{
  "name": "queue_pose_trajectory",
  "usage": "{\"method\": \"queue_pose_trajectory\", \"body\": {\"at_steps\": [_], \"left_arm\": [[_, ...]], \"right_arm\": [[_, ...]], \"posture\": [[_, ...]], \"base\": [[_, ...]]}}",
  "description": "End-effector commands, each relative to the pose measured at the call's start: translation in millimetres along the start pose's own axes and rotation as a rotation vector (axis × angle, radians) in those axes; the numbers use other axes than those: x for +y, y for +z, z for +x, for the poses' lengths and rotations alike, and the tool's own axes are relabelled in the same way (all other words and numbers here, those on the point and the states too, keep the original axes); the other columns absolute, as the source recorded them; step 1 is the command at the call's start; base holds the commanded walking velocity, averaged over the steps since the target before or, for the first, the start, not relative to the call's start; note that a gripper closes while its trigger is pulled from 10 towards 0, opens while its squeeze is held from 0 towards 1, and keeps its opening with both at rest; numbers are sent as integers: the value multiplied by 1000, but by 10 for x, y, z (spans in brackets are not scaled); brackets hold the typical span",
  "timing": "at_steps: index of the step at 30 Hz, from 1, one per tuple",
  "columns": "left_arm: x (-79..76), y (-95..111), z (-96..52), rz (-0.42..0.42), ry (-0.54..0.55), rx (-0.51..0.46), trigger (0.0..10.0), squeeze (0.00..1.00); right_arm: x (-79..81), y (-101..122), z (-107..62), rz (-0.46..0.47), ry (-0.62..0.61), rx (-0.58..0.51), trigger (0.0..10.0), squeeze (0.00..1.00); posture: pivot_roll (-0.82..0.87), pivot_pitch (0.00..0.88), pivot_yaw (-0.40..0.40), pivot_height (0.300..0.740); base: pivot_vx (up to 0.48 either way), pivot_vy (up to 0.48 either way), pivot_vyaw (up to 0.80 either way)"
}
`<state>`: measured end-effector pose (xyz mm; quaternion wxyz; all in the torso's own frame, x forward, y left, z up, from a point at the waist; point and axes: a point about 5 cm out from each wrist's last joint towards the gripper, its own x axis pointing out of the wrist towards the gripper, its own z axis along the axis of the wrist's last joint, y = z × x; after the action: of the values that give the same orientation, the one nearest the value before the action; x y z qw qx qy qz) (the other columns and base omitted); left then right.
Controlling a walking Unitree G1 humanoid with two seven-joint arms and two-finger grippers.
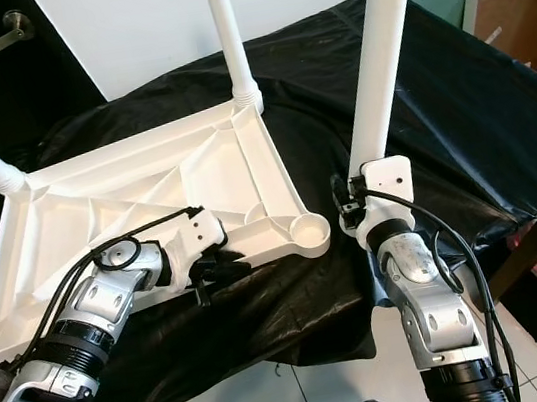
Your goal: Building children table
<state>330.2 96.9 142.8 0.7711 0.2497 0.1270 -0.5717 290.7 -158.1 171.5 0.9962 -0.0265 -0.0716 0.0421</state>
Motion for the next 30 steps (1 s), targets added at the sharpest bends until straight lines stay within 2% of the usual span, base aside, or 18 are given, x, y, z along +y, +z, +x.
{"method": "queue_pose_trajectory", "body": {"at_steps": [1, 2, 3, 4, 6, 12, 16, 19, 22, 23, 25, 27, 30], "left_arm": [[82, -33, -38, -5, 151, 6, 10000, 1000], [120, -20, -72, 8, 197, 16, 10000, 1000], [120, -20, -72, 8, 197, 16, 10000, 1000], [157, 4, -110, 21, 236, 18, 10000, 0], [177, 28, -140, 27, 259, 16, 10000, 0], [147, 205, -197, 11, 339, -94, 10000, 0], [106, 235, -193, 8, 383, -133, 10000, 0], [71, 263, -195, -10, 461, -186, 10000, 0], [71, 263, -195, -10, 461, -186, 10000, 0], [57, 249, -202, -25, 499, -195, 10000, 0], [57, 249, -202, -25, 499, -195, 10000, 0], [-49, 165, -257, -79, 563, -221, 10000, 0], [-119, 119, -302, -128, 602, -242, 10000, 0]], "right_arm": [[26, 12, 9, 0, 6, -15, 10000, 0], [20, 31, 24, 1, 3, -28, 10000, 0], [20, 31, 24, 1, 3, -28, 10000, 0], [17, 61, 42, 1, 3, -48, 10000, 0], [17, 88, 57, 2, 4, -64, 10000, 0], [69, 195, 119, 8, 42, -137, 10000, 0], [110, 219, 150, 19, 69, -153, 10000, 0], [160, 215, 181, 14, 106, -159, 10000, 0], [160, 215, 181, 14, 106, -159, 10000, 0], [193, 185, 193, 13, 128, -149, 10000, 0], [193, 185, 193, 13, 128, -149, 10000, 0], [255, 55, 214, 34, 173, -111, 10000, 0], [275, -61, 221, 63, 192, -83, 10000, 0]], "posture": [[-230, 57, 104, 740], [-222, 51, 95, 740], [-222, 51, 95, 740], [-215, 47, 87, 740], [-215, 47, 87, 740], [-186, 34, 59, 740], [-168, 31, 41, 740], [-145, 31, 20, 740], [-145, 31, 20, 740], [-139, 31, 13, 740], [-139, 31, 13, 740], [-128, 29, 2, 740], [-106, 27, -10, 740]], "base": [[0, 0, 0], [0, 0, 0], [0, 0, 0], [0, 0, 0], [0, 0, 0], [0, 0, 0], [0, 0, 0], [0, 0, 0], [0, 0, 0], [0, 0, 0], [0, 0, 0], [0, 0, 0], [0, 0, 0]]}}
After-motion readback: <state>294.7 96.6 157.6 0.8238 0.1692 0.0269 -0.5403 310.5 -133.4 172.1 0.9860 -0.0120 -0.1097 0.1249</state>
